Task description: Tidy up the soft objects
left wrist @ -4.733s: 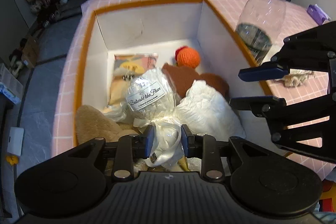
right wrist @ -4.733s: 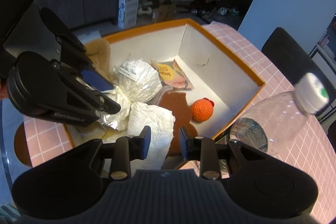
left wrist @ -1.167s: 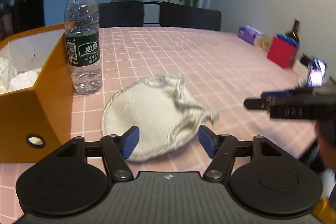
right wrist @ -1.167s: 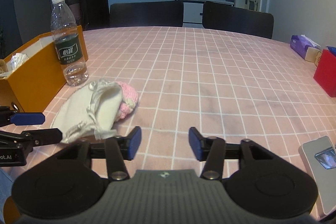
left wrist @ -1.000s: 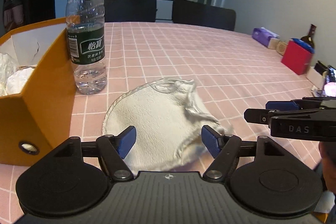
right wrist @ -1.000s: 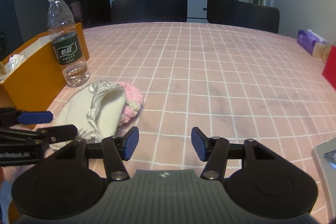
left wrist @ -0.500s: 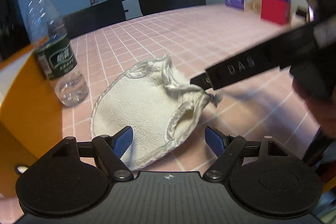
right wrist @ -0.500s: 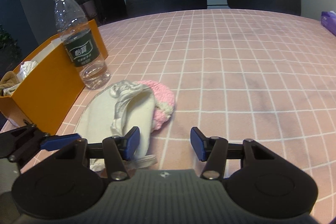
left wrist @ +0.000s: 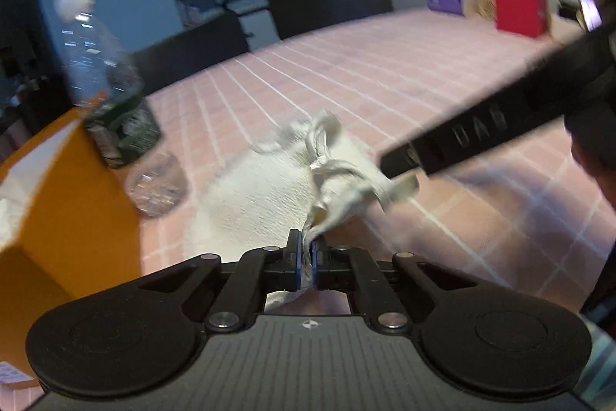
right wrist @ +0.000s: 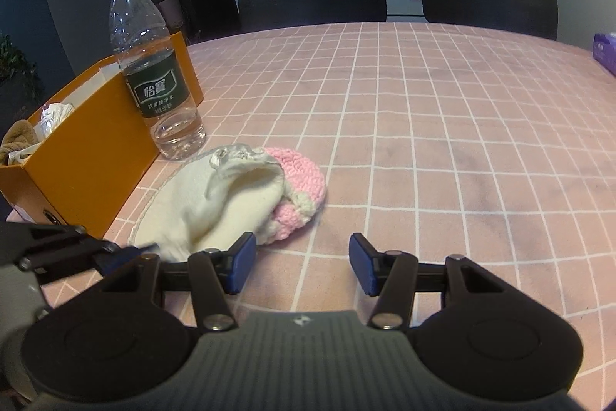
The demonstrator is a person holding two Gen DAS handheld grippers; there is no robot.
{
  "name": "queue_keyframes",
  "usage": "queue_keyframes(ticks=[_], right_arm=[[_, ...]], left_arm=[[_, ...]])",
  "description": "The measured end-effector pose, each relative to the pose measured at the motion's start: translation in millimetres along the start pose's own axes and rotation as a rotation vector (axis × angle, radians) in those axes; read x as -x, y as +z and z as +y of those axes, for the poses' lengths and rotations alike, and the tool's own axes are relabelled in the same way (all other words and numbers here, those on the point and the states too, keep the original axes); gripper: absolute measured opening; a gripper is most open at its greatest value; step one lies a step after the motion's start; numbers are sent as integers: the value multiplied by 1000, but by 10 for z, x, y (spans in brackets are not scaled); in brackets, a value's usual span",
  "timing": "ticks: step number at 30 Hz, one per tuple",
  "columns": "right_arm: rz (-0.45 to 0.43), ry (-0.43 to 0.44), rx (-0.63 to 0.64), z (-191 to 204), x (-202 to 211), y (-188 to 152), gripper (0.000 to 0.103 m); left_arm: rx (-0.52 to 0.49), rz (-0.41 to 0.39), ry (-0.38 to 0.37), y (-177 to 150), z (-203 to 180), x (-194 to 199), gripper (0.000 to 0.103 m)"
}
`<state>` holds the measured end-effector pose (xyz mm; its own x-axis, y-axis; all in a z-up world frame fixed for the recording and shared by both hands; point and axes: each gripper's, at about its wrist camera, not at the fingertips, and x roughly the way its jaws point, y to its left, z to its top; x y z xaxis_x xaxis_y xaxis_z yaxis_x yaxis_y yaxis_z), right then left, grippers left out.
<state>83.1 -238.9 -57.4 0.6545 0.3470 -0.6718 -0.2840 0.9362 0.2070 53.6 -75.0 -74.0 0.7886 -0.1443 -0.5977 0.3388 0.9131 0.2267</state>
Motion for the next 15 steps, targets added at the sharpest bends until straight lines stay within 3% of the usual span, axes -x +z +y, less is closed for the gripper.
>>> queue_keyframes(ticks=[6, 10, 15], right_arm=[[-20, 8, 46, 82, -28, 84, 58], [-41, 23, 92, 181, -91, 137, 76], [-27, 41, 153, 316, -293, 165, 87]], left_arm=[[118, -48, 140, 174, 303, 113, 4], [149, -32, 162, 194, 409, 38, 5], [168, -16, 167, 155, 452, -22, 5]])
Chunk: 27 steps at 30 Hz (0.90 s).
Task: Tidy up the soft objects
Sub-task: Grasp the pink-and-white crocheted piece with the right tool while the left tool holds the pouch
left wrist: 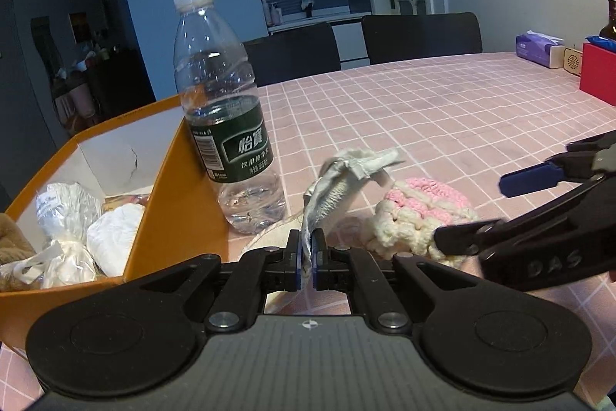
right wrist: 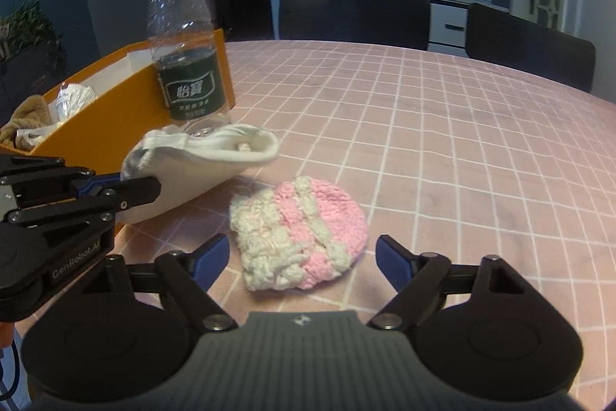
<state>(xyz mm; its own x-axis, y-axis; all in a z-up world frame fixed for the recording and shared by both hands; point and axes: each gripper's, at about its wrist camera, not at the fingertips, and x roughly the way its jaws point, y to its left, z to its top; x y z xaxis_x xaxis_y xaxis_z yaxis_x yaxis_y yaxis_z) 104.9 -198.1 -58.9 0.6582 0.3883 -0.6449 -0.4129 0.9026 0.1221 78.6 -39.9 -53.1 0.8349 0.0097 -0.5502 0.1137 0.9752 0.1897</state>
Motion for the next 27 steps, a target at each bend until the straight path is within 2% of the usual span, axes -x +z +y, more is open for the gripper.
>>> queue_keyframes(ticks=[2, 6, 8, 9, 12, 15, 17, 19, 20, 23, 27], right_arm=[[4, 4, 33, 51, -96, 13, 90], [28, -21, 87, 114, -296, 38, 91], [63, -27, 76, 88, -387, 26, 87], [79, -29, 54, 58, -419, 2, 80], [70, -22, 38, 13, -415, -22, 74], [63, -35, 56, -4, -366, -62, 62], [58, -42, 61, -46, -306, -115, 56], [58, -34, 46, -116, -272, -162, 47], [56, -36, 50, -142, -250, -180, 46], [58, -42, 54, -174, -195, -220, 44], [56, -50, 47, -188, -162, -240, 44]], left_arm=[[-5, 2, 3, -6, 9, -10, 5], [-10, 8, -4, -3, 26, -39, 6], [-18, 11, -10, -1, 20, -59, 10], [-24, 15, -15, -3, 12, -72, 11], [-42, 31, -40, -15, -19, -131, 12], [-71, 49, -63, -29, -81, -205, 27], [-104, 69, -81, -44, -131, -262, 42], [-148, 79, -87, -79, -194, -309, 49], [-175, 87, -89, -95, -229, -335, 53], [-235, 80, -78, -132, -320, -391, 59], [-257, 62, -62, -108, -389, -432, 56]])
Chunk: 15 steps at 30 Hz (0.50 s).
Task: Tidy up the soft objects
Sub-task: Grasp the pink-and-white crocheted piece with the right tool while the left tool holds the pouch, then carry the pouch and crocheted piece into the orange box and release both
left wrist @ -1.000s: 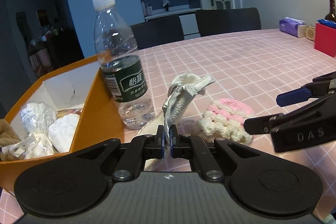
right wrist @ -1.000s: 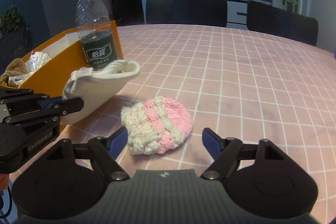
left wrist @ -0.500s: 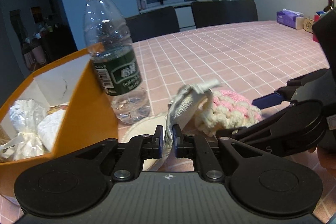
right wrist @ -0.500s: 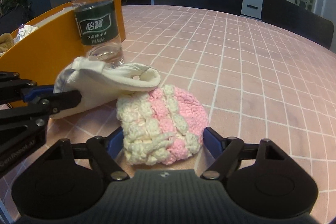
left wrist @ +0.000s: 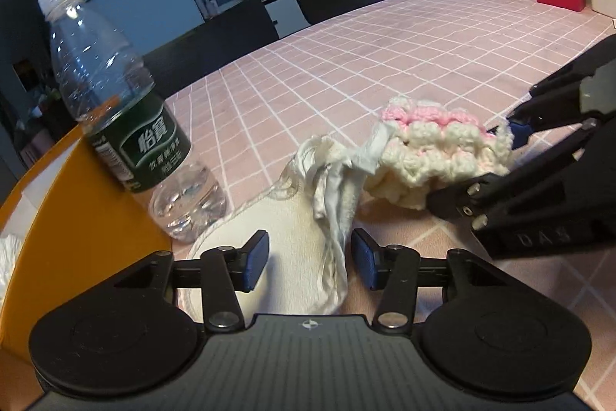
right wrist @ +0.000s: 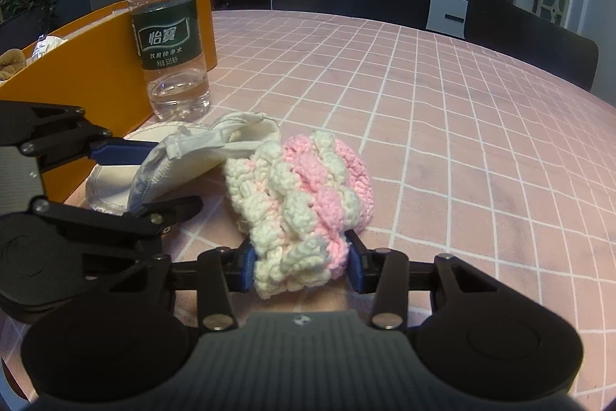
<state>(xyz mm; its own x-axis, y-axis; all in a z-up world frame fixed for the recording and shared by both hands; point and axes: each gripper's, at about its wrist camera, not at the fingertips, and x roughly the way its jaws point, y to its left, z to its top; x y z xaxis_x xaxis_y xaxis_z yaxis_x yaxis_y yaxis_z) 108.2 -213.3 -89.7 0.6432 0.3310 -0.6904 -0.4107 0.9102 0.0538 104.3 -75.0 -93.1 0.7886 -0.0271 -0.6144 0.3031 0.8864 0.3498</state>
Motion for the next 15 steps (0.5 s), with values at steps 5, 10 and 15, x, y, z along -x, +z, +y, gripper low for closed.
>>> queue_keyframes(ticks=[5, 10, 15], right_arm=[[3, -2, -10, -8, 60, -34, 44], [17, -11, -35, -14, 120, -59, 44], [24, -3, -93, -63, 252, -109, 43]], left_arm=[[20, -6, -24, 4, -21, -27, 8], [55, -41, -8, -8, -4, 58, 5], [112, -77, -27, 2, 87, 271, 5]])
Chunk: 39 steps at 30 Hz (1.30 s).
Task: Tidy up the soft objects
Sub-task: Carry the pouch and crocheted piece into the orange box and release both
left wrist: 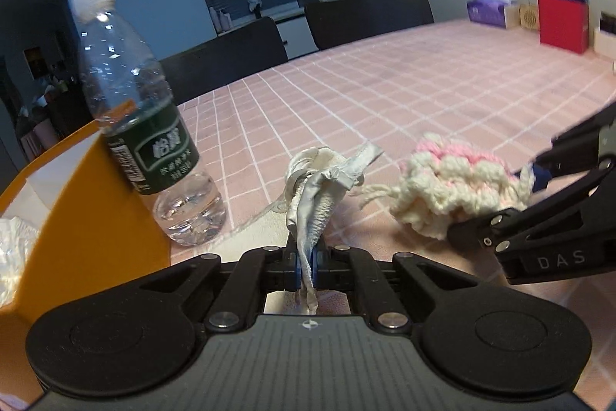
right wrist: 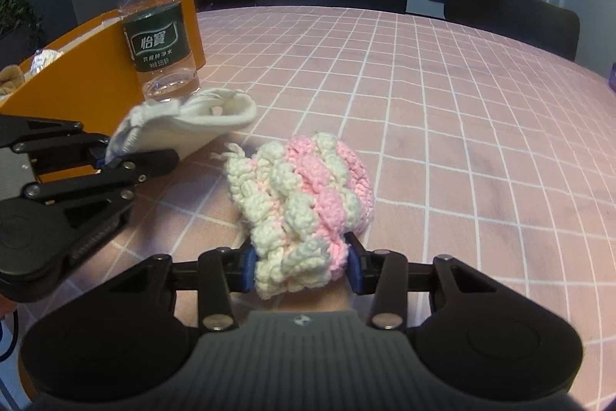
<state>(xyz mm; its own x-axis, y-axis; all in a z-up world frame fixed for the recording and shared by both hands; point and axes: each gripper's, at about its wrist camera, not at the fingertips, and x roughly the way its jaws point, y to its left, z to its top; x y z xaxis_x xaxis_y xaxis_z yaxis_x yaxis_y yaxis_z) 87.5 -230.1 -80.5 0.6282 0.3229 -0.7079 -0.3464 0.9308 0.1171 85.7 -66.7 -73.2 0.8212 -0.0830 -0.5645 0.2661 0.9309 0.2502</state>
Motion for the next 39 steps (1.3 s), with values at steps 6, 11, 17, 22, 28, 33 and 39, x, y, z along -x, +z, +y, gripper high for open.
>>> queue_keyframes(ticks=[6, 11, 17, 22, 28, 33, 39], right_arm=[[-56, 10, -2, 44, 287, -7, 42], [-104, 34, 18, 143, 540, 57, 41], [-182, 70, 93, 408, 853, 273, 42], [-235, 131, 174, 730, 991, 532, 42], [-265, 169, 307, 1243, 933, 888, 42], [-239, 191, 390, 1762, 643, 1201, 42], [-205, 162, 503, 2264, 154, 1596, 42]], left_arm=[[65, -45, -30, 16, 92, 306, 5], [109, -94, -47, 24, 184, 600, 5], [169, -181, -62, 94, 438, 1036, 5], [181, -255, -6, 158, 737, 1372, 5], [142, -257, 111, 285, 1181, 1524, 5], [104, -207, 171, 453, 1531, 1353, 5], [36, -203, 257, 725, 1863, 1092, 4]])
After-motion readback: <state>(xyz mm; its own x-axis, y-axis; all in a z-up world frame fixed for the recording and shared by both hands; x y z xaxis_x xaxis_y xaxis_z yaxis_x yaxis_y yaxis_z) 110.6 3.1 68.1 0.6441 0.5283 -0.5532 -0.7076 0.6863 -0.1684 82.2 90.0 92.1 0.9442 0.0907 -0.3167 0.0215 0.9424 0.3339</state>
